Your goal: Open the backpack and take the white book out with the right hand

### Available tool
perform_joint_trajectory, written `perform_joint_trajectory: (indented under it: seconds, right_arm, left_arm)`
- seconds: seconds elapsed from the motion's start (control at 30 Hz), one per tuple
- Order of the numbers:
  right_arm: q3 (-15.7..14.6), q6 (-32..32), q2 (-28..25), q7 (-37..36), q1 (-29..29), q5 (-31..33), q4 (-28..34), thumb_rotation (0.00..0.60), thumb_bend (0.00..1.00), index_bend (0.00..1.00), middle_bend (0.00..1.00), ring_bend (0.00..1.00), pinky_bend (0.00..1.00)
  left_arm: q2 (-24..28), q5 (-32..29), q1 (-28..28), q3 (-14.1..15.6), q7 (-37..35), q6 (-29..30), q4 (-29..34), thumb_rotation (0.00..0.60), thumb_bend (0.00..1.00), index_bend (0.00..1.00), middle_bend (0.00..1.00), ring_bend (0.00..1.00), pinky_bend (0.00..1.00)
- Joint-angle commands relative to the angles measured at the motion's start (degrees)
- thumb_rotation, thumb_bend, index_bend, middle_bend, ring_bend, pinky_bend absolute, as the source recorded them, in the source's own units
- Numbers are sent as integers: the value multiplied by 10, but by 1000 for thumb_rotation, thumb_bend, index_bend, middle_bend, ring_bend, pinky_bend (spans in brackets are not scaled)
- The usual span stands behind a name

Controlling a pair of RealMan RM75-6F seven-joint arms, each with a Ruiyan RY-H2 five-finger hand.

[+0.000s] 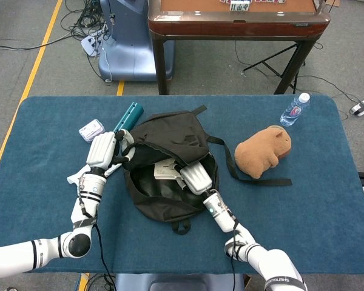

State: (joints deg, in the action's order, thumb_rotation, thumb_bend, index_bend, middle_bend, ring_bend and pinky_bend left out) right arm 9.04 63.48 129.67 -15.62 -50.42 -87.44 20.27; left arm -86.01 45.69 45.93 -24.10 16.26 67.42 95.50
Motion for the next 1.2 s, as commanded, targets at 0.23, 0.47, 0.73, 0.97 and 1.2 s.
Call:
perform_joint_trajectory:
  seconds: [0.23,0.47,0.73,0.97,1.2]
  right_arm:
    - [15,11,-2,4,-18,12,-15,600,571,435,418,330,375]
    - [32,20,0,14,-29,29,-19,600,557,645,531,429,453]
    - [31,59,-10,3,-25,28,-8,600,555,741,599,491,508]
    - [13,118,-46,-16,-11,3,51,600,554,765,617,527,557]
    - [-12,187,-122,9,16,-34,183,600,553,780,630,552,577]
  left_arm:
    - [3,-3,3,-3,1,-2,-3,600,401,645,724,740,884]
    - [6,-9,7,-7,2,-4,-8,600,401,642,724,740,884]
    - [10,-11,7,-6,-1,-7,-12,600,401,634,724,739,884]
    - [13,-15,8,-6,-3,-10,-13,600,401,624,723,737,884]
    - [20,-26,8,-8,-1,-14,-10,600,401,609,721,736,884]
